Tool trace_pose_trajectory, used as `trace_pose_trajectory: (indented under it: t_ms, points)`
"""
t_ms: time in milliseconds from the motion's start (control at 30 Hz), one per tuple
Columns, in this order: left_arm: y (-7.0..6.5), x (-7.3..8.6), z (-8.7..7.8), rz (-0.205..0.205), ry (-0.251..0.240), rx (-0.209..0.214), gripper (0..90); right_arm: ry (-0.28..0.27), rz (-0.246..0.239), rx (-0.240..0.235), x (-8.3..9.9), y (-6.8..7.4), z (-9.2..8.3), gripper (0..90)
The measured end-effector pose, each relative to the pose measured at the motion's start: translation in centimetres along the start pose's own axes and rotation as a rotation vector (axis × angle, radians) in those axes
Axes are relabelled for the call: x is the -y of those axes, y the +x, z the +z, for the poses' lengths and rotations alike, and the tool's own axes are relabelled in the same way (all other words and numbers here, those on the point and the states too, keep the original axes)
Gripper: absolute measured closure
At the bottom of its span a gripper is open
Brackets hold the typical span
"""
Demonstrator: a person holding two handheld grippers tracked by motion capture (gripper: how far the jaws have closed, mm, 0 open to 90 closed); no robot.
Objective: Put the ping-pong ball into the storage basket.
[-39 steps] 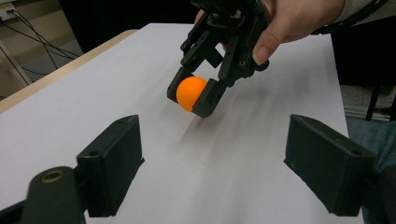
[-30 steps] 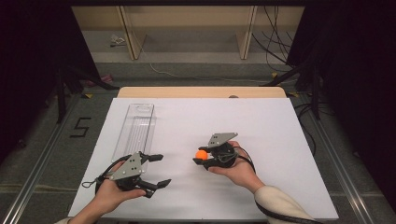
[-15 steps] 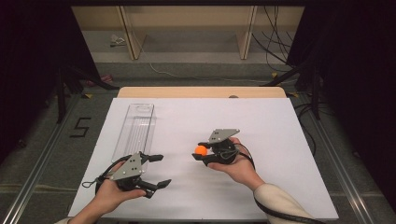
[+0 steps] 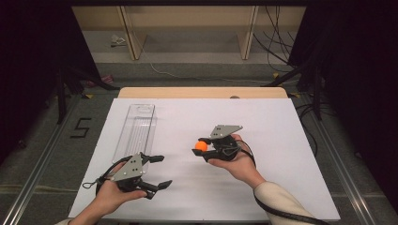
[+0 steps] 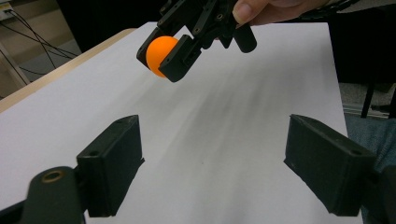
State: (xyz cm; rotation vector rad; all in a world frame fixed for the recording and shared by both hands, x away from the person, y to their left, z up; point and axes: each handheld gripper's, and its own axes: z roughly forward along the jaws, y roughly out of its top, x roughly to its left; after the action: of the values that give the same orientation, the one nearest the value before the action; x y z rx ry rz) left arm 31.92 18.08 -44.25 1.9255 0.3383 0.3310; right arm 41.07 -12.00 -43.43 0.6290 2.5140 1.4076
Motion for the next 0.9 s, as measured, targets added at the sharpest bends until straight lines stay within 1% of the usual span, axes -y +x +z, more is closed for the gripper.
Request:
trace_pose_trajectory:
  t_ms: [367, 900]
  points:
    - [0.0, 0.0, 0.0, 0.001, 0.000, -0.001, 18.4, -0.018, 0.003, 0.003, -0.6, -0.2, 0.1, 51.3]
    - [0.0, 0.0, 0.0, 0.002, 0.000, -0.001, 18.4, -0.028, 0.008, 0.005, -1.1, -0.2, 0.4, 51.3]
